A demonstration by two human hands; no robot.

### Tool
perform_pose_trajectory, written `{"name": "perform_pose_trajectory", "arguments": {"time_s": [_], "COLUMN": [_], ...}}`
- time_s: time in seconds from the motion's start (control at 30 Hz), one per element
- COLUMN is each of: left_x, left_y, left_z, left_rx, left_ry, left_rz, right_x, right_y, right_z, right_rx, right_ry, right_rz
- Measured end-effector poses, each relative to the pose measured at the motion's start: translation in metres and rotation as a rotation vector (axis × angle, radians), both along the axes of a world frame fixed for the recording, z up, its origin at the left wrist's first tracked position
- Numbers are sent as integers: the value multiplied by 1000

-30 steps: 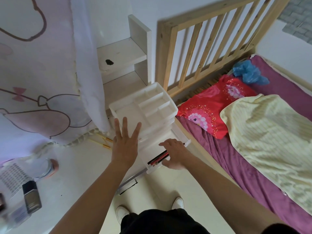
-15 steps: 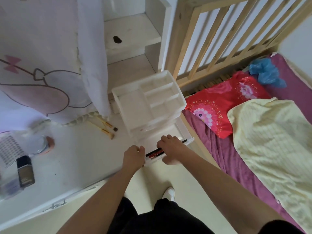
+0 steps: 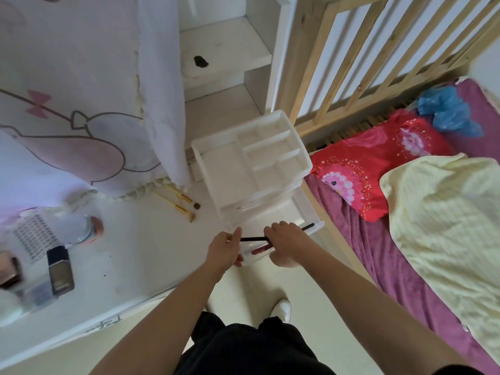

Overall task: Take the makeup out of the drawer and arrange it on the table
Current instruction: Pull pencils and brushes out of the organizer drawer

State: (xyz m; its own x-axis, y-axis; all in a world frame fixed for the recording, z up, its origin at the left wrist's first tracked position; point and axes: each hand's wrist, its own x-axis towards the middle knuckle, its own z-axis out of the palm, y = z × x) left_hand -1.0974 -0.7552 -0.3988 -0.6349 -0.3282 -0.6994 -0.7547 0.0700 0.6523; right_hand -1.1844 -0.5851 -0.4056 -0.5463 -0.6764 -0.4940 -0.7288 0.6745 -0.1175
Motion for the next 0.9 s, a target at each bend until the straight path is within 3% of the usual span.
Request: {"name": "perform_pose_trajectory", "arguments": {"time_s": [0.23, 0.5, 0.9], "left_x": [1, 2, 1], "left_y": [-6, -9, -12], "left_z": [1, -2, -2], "left_rx": [35, 104, 165], "left_ry": [3, 25, 30], "left_rz": [-49, -34, -32], "right_x": [-14, -21, -19], "right_y": [8, 14, 1], "right_z": [11, 11, 20], "right_rx": [119, 127, 267], "right_ry": [41, 1, -7], "right_rz": [109, -27, -24]}}
